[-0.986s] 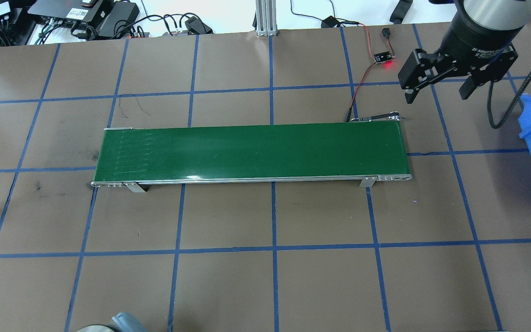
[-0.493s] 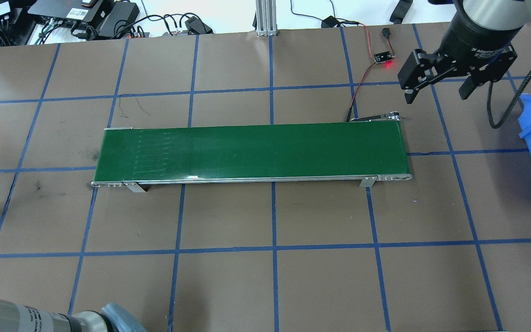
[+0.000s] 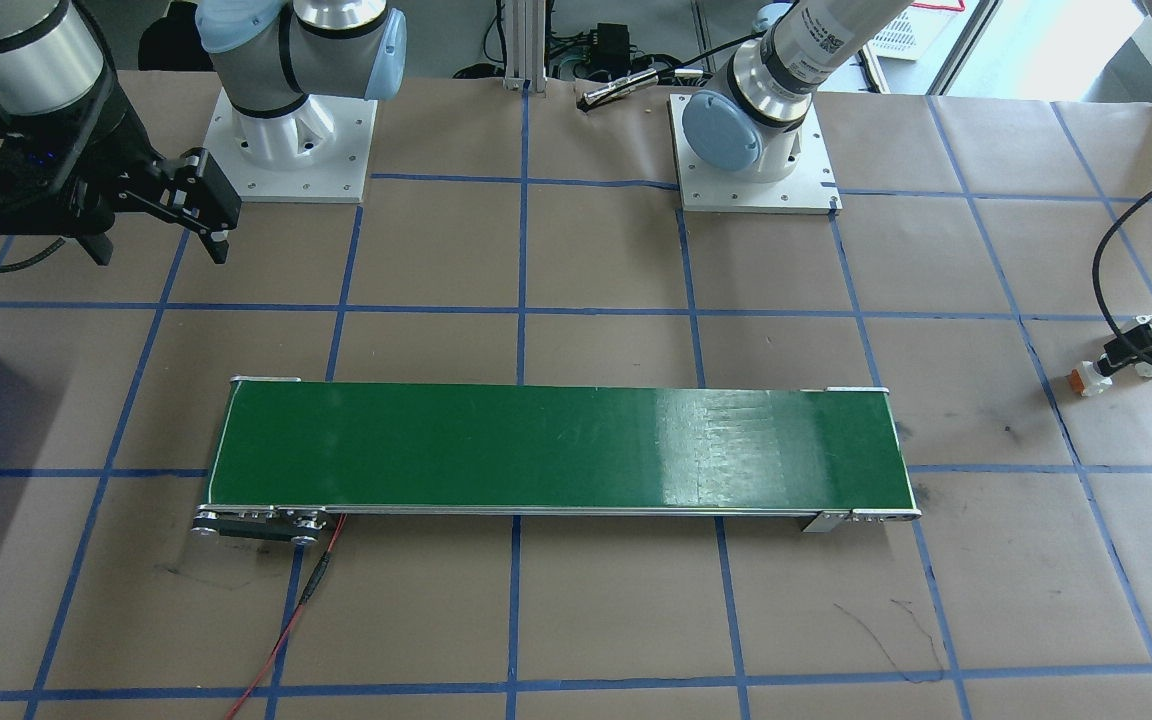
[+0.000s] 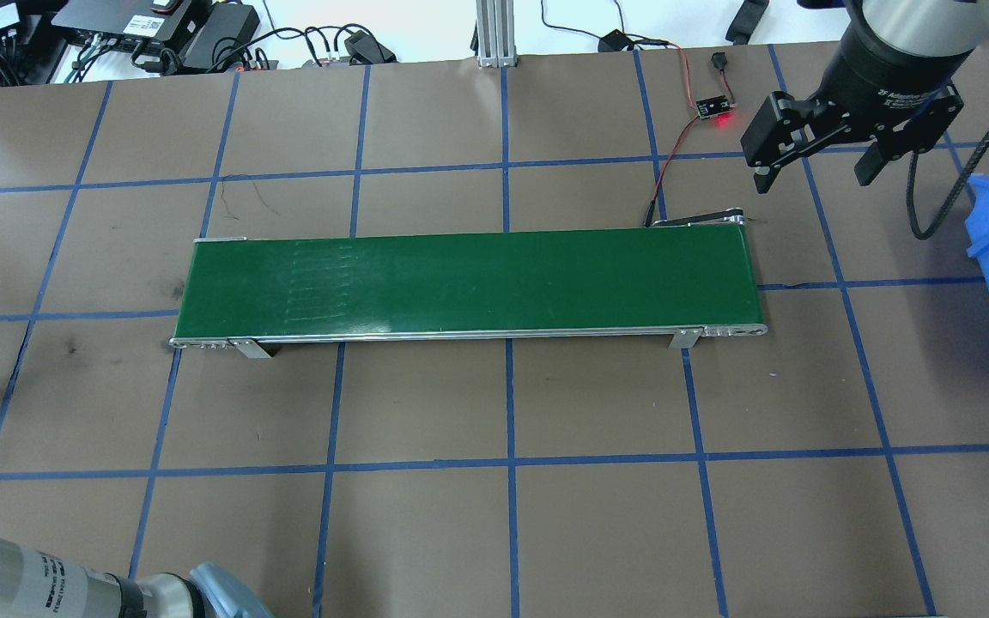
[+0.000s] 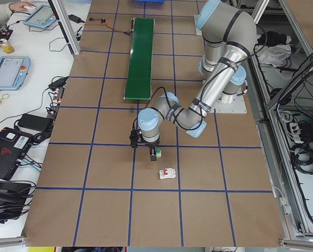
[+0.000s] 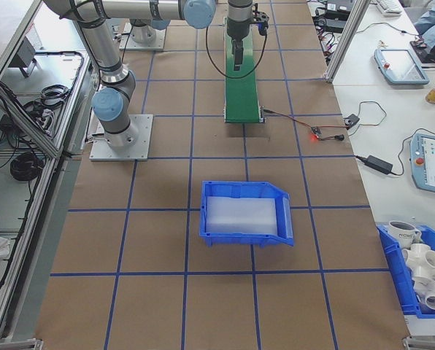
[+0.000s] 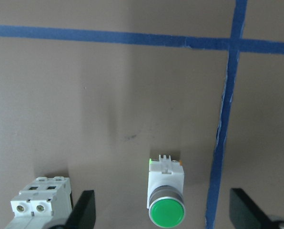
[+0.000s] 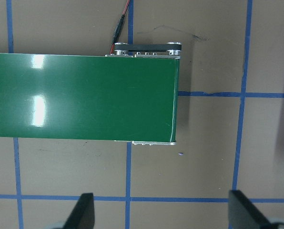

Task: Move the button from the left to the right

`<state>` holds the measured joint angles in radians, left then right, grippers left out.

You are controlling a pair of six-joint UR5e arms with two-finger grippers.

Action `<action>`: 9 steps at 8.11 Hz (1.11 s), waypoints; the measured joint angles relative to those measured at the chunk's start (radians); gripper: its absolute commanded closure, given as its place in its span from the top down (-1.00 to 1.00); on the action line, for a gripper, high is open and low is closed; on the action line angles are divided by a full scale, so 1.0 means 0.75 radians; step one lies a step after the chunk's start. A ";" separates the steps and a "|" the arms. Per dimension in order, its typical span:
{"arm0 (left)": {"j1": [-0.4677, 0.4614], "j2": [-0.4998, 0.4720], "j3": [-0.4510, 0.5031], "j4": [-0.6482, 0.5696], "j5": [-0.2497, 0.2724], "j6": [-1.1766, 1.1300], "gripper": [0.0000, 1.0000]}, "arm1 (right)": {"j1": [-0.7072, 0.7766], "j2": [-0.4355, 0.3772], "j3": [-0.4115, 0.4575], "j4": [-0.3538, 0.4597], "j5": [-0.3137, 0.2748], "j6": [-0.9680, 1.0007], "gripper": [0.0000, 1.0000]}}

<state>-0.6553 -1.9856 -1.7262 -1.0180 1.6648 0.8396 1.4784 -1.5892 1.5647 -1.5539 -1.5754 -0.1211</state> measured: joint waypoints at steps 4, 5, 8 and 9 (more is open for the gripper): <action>0.000 -0.089 0.000 0.005 0.002 0.002 1.00 | 0.000 -0.002 0.000 0.001 0.000 0.000 1.00; 0.000 -0.105 0.000 0.005 0.002 0.002 1.00 | 0.001 -0.002 0.000 0.001 0.000 0.001 1.00; 0.000 -0.125 0.000 0.005 0.006 -0.002 -0.03 | 0.001 -0.002 0.000 0.001 0.000 0.001 1.00; 0.000 -0.127 0.000 0.003 0.023 -0.004 -0.72 | 0.001 -0.002 0.000 0.001 0.000 0.001 1.00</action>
<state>-0.6550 -2.0806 -1.7264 -1.0156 1.6820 0.8364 1.4787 -1.5907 1.5647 -1.5530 -1.5754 -0.1206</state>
